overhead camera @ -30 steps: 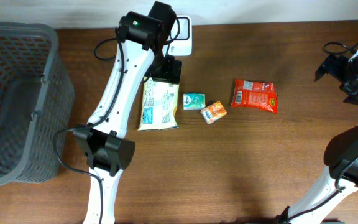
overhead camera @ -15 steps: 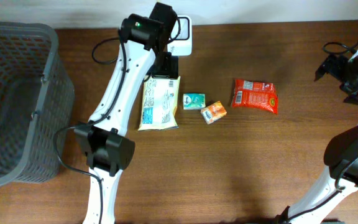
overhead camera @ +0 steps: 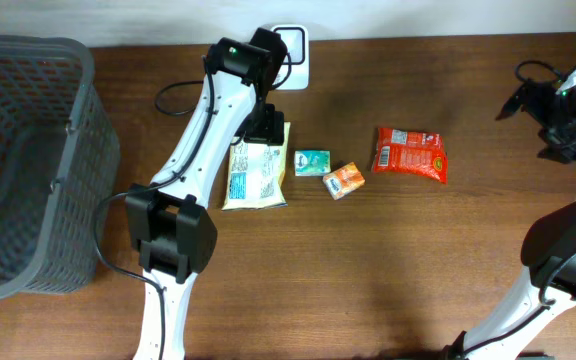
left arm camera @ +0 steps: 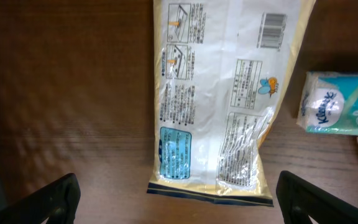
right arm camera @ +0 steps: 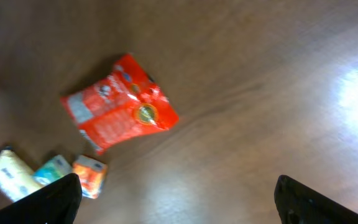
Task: Scan the item barcode
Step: 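Reach the right gripper forward to the red snack bag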
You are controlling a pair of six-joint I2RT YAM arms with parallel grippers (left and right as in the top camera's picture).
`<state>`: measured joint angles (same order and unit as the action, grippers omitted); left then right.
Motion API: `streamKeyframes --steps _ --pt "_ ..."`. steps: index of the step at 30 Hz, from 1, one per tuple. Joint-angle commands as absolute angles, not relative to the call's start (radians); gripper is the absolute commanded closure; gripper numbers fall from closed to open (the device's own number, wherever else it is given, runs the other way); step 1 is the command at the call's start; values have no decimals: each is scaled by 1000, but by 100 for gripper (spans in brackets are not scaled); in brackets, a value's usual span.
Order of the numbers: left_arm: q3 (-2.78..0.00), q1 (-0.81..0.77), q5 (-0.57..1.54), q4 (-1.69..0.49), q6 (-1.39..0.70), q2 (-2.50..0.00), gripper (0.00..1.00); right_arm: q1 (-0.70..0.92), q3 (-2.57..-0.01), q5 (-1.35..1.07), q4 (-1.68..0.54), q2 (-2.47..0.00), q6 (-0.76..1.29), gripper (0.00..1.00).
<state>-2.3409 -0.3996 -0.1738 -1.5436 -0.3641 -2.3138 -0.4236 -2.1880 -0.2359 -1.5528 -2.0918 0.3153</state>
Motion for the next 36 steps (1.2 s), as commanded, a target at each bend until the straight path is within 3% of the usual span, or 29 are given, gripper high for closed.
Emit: streamKeyframes --steps 1,4,5,7,8,11,15,24,25,26,30,36 --pt "-2336 -385 -189 -1542 -381 -2288 1 -368 -2140 -240 -1523 -2089 318 1" --pt "-2336 -386 -188 -1534 -381 -2288 1 -269 -2006 -40 -1425 -2090 286 1" --pt "-2336 -386 -188 -1522 -381 -2288 1 -248 -1963 -22 -1375 -2090 249 16" --pt "-2336 -386 -188 -1522 -381 -2288 1 -221 -1901 -22 -1299 -2090 213 18" --pt "-2336 -386 -188 -1522 -381 -2288 1 -215 -1879 -26 -1274 -2093 214 17" --pt "-2336 -386 -188 -1522 -381 -2288 1 -209 -1793 -50 -1176 -2103 213 0" --pt "-2336 -386 -188 -1522 -381 -2288 1 -209 -1708 -240 -1078 -2122 75 1" --pt "-2336 -386 -188 -1522 -381 -2288 1 -209 -1531 -363 -846 -2150 -49 1" --pt "-2336 -386 -188 -1522 -381 -2288 1 -209 -1512 -364 -832 -2150 -49 5" --pt "-2336 -386 -188 -1522 -381 -2288 1 -209 -1506 -364 -830 -2150 -49 16" --pt "-2336 -386 -188 -1522 -381 -2288 1 -210 -1509 -383 -844 -2148 -48 71" --pt "-2336 -388 -188 -1522 -381 -2288 1 -208 -1776 -299 -1104 -2144 -44 87"
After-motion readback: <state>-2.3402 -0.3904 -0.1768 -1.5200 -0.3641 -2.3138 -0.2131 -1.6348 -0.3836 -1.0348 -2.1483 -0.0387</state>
